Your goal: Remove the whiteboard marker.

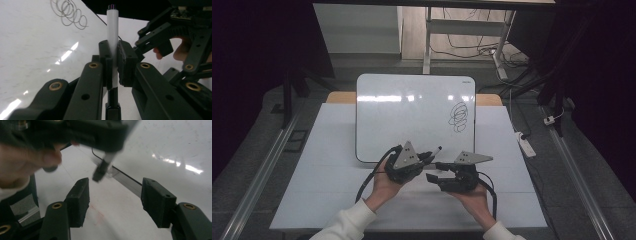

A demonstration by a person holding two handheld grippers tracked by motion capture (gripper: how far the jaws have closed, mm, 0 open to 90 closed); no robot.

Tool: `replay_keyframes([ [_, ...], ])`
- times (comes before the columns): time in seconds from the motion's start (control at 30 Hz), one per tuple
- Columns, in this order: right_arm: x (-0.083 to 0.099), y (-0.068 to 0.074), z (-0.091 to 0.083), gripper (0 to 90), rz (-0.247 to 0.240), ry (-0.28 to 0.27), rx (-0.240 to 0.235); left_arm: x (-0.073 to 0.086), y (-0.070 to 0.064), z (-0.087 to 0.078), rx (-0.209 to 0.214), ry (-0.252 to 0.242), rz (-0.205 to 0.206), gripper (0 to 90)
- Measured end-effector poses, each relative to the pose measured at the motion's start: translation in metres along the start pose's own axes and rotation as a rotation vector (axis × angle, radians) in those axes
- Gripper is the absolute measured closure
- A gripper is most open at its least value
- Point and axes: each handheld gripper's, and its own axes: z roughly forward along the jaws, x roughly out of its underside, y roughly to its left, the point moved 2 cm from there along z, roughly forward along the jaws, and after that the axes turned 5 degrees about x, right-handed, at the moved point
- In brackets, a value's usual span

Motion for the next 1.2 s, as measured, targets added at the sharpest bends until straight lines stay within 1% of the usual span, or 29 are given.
replay_keyframes([
  [0.13,-0.001,0.001,0.004,44.6,0.017,0.001,0.003,0.000,-0.006,0.008,0.012,0.008,0.007,81.4],
  [0.3,-0.001,-0.001,0.009,51.2,0.060,0.003,0.001,-0.001,-0.009,0.012,0.018,0.006,0.007,81.3],
  [0.33,0.000,-0.002,0.010,52.8,0.070,0.006,-0.002,-0.001,-0.010,0.013,0.021,0.001,0.001,81.3],
  [0.43,0.000,-0.003,0.014,57.1,0.088,0.013,-0.009,-0.002,-0.010,0.014,0.020,0.004,0.006,81.3],
  [0.5,0.000,-0.003,0.015,60.1,0.105,0.016,-0.022,-0.001,-0.010,0.015,0.021,0.006,0.004,81.3],
  [0.53,0.001,-0.003,0.016,60.1,0.110,0.019,-0.026,-0.001,-0.010,0.015,0.021,0.006,0.004,81.2],
  [0.6,0.001,-0.004,0.018,64.0,0.124,0.025,-0.033,-0.001,-0.011,0.016,0.022,0.007,0.006,81.2],
  [0.7,0.001,-0.004,0.020,68.3,0.150,0.028,-0.046,-0.001,-0.015,0.018,0.028,0.009,0.012,81.1],
  [0.8,0.002,-0.004,0.021,74.4,0.157,0.039,-0.050,-0.001,-0.017,0.019,0.026,0.015,0.018,81.1],
  [0.87,0.002,-0.005,0.021,75.8,0.166,0.047,-0.047,-0.001,-0.017,0.019,0.027,0.015,0.017,81.0],
  [0.93,0.002,-0.006,0.021,76.1,0.169,0.047,-0.050,-0.001,-0.016,0.019,0.029,0.013,0.012,80.9],
  [1.0,0.002,-0.006,0.020,76.8,0.166,0.048,-0.041,-0.001,-0.016,0.018,0.035,0.008,0.010,80.2],
  [1.1,0.002,-0.006,0.019,77.3,0.161,0.048,-0.033,-0.002,-0.016,0.018,0.047,0.000,0.000,77.3],
  [1.17,0.001,-0.007,0.018,77.5,0.154,0.044,-0.026,-0.002,-0.015,0.017,0.048,-0.009,-0.008,68.1],
  [1.2,0.001,-0.008,0.017,77.5,0.152,0.039,-0.024,-0.003,-0.013,0.011,0.050,-0.025,-0.024,64.1],
])
